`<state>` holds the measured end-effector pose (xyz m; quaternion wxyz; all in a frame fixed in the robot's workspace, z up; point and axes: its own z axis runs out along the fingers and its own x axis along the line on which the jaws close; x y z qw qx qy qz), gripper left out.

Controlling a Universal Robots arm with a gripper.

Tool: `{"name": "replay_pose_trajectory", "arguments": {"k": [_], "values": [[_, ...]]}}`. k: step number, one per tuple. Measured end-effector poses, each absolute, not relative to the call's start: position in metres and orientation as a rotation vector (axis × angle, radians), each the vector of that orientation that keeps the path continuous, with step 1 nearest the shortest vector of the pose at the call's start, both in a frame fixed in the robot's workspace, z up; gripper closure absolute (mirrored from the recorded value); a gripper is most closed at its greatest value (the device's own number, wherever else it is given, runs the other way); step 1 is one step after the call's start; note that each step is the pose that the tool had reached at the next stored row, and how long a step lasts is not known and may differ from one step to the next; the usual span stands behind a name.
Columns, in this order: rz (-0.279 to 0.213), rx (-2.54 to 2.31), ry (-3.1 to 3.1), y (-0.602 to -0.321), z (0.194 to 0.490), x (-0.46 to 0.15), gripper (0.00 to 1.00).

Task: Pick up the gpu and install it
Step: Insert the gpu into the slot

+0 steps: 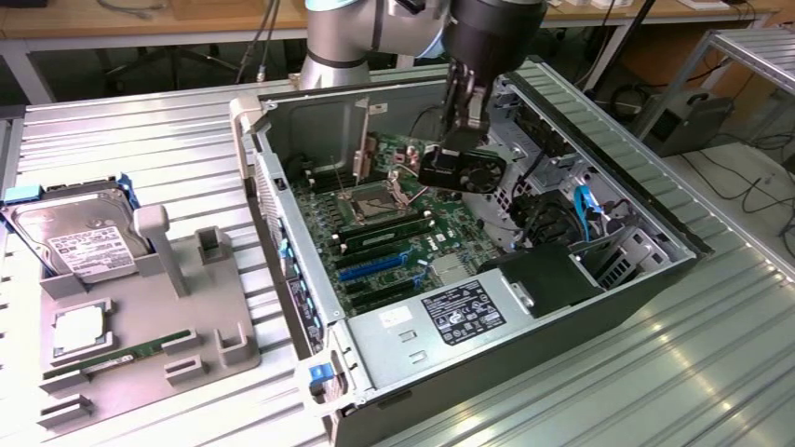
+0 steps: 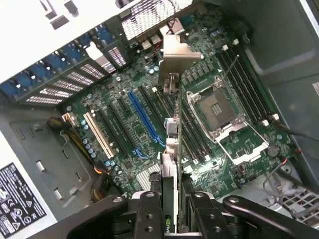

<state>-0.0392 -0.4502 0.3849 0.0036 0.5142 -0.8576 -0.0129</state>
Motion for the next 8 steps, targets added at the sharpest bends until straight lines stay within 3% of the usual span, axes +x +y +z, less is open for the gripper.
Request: {"name": "replay_pose_trajectory", "arguments": {"k": [8], "values": [[-0.039,1.848,-2.530,-0.4502,0.3806,-0.0392,0.74]]}}
